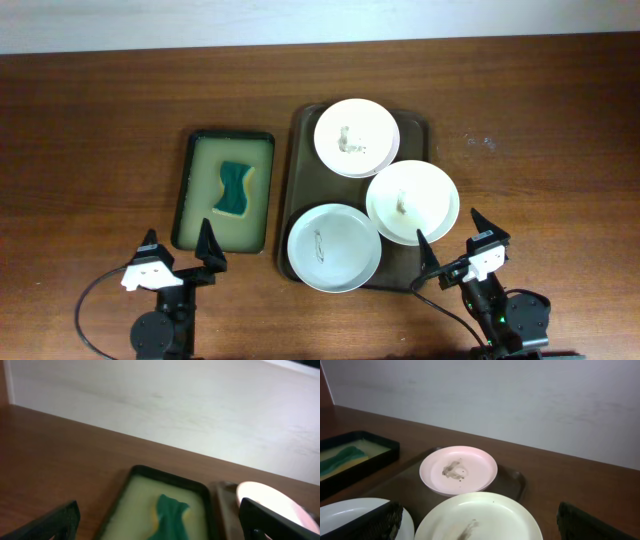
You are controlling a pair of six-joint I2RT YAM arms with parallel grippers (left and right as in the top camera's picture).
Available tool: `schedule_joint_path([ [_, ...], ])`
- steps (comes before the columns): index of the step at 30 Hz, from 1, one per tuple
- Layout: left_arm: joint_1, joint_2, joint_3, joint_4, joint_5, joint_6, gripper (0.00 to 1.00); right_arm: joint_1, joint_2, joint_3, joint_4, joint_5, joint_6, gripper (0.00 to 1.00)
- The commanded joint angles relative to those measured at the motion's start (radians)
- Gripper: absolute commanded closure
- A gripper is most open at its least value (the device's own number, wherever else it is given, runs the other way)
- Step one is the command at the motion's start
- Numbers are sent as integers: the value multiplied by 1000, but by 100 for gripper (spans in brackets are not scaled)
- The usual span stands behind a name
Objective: Clean dirty plates on tray and stack at the side
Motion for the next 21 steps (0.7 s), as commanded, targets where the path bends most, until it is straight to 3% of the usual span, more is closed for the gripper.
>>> schedule_joint_path([
  [1,3,-5,-1,24,97,16,1,-6,-6,3,5,-31,-7,2],
  [5,3,-2,31,56,105,16,1,-6,-2,80,-2,-55,-7,2],
  [8,3,82,160,-28,127,21,1,-6,64,238,-100,-66,22,1],
  [12,3,382,489,-266,156,113,1,-6,372,581,-384,-122,27,2],
  [18,3,948,1123,-800,258,113,0,-6,947,1137,-859,-275,27,2],
  [21,3,1112,1270,-936,294,111,1,-6,1123,1240,-935,-494,27,2],
])
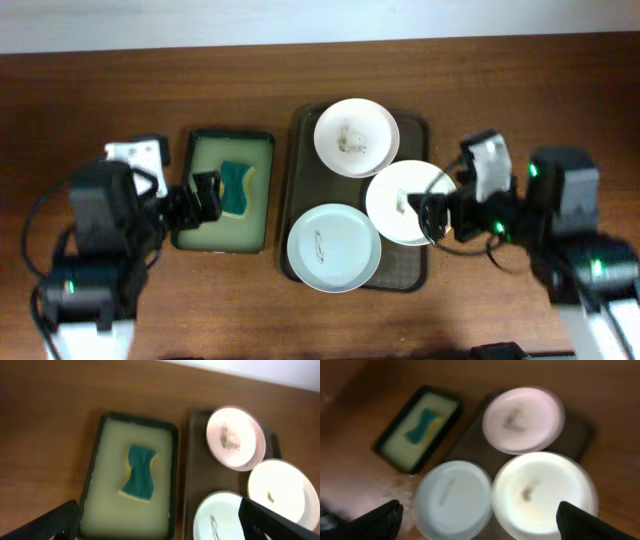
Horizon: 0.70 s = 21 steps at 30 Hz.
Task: Clean dirty plates on tray and stack at the side
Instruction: 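Grasp the green sponge with left gripper, right plate rim with right gripper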
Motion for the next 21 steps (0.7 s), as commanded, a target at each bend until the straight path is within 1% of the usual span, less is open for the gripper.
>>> schedule_joint_path([
  [1,2,140,110,-61,126,12,1,-3,143,72,-49,-244,7,2],
  [2,2,170,110,-88,215,13,1,-3,194,72,-88,-248,7,2],
  [3,0,193,110,-102,248,13,0,-2,245,72,-154,-207,7,2],
  [4,-9,218,110,-119,249,17,0,8,296,70,-223,-132,7,2],
  [5,-22,236,110,-124,249,40,5,34,348,60,-274,-46,7,2],
  [7,-54,266,110,-124,206,61,12,106,436,23,-310,39,14,2],
  [10,-94,284,110,-124,129,61,16,237,545,-72,-254,114,134,2],
  [11,-94,284,110,-124,116,61,16,288,574,-116,-184,221,254,2],
  [13,-94,284,110,-124,85,61,16,318,580,-153,-101,293,344,2],
  [14,-94,284,110,-124,56,61,14,323,579,-162,-68,294,375,2],
  [15,-94,284,110,-124,32,61,13,323,579,-162,-56,294,374,2],
  [16,-94,286,110,-124,15,61,12,323,580,-162,-50,293,375,22],
  [17,-94,287,110,-122,-1,61,12,325,583,-167,-29,289,375,46],
  [18,-94,290,110,-120,-3,61,12,325,583,-178,-8,290,375,59],
  [21,-94,305,110,-113,-3,61,12,325,583,-245,71,259,375,60],
])
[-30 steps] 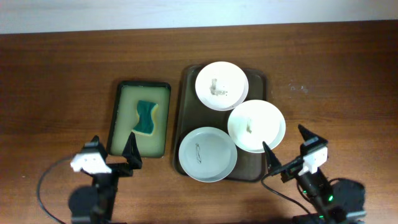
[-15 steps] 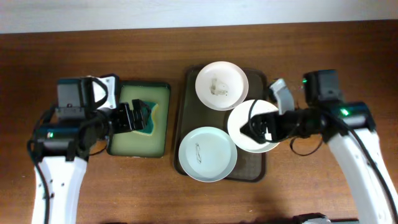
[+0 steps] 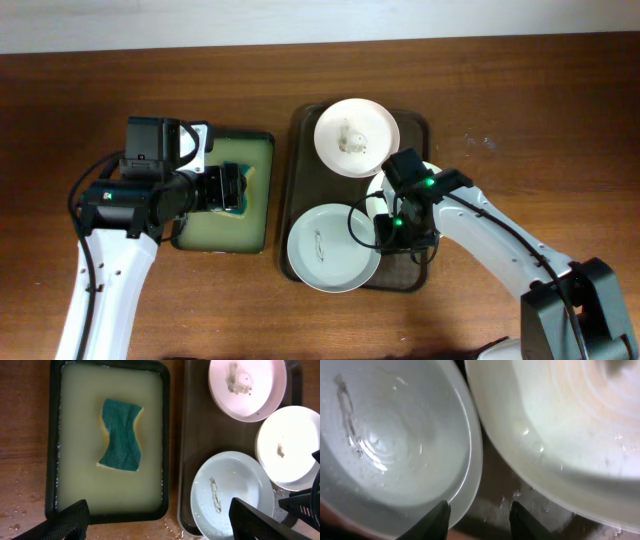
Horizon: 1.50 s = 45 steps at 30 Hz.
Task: Clean dirty plates on tray and stack at the side
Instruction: 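Grasp the green sponge with left gripper, right plate rim with right gripper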
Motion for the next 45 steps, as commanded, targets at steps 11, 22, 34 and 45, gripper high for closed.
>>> schedule_joint_path([
  [11,-2,87,17,11,-24,16,13,4,1,-128,294,35,20,90],
  [22,-2,87,17,11,-24,16,13,5,2,-184,325,-33,-30,89],
  [34,-1,107,-5,50,-109,23,16,-3,-99,65,36,74,-100,44],
  [45,-48,582,-105,325,-159,19,61,-3,-111,338,-148,97,-89,43],
])
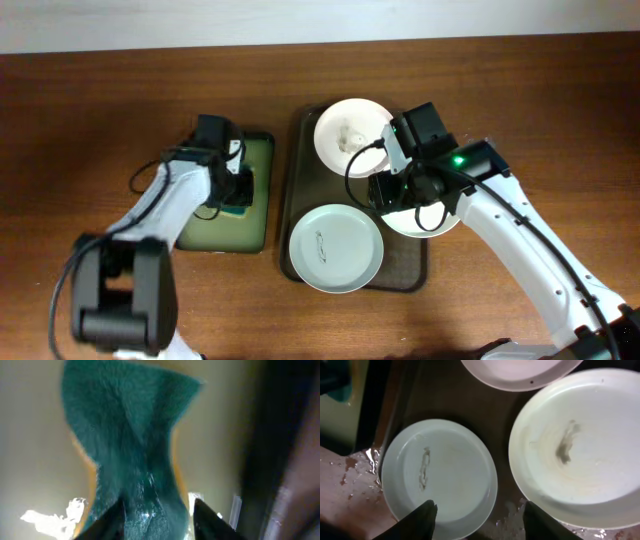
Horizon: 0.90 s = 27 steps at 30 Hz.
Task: Clean dirty plates on tray and stack at the side
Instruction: 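Grasp the green sponge with left gripper, right plate rim with right gripper, then lift the sponge with the left gripper and scrub the plate held by the right gripper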
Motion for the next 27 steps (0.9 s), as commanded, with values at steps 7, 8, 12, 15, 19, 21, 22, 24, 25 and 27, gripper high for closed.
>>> schedule_joint_path([
  [7,-1,128,56,-56,-53,5,100,-67,-14,20,-36,-15,84,42],
  [8,-1,114,103,-116,-53,5,91,-121,-14,20,-36,-32,102,42],
  [12,0,71,190,-186,-64,5,47,-396,-14,19,-47,-223,66,39],
  [15,2,85,179,-151,-118,5,49,-536,-14,13,-146,-262,-65,36],
  [19,1,135,60,28,-98,5,65,-545,-14,-85,-141,-191,-53,33],
  [21,1,167,56,34,-93,5,100,-545,-13,-143,-96,-190,-53,32],
  [22,1,167,56,29,-93,5,100,-545,-9,-162,-79,-187,-53,31],
  [24,1,159,77,4,-93,5,100,-546,6,-177,-47,-133,-53,30],
  [25,1,154,105,-26,-93,5,100,-545,17,-177,-26,-94,-53,30],
  [27,1,136,207,-131,-56,5,100,-545,56,-177,48,-32,-53,29],
])
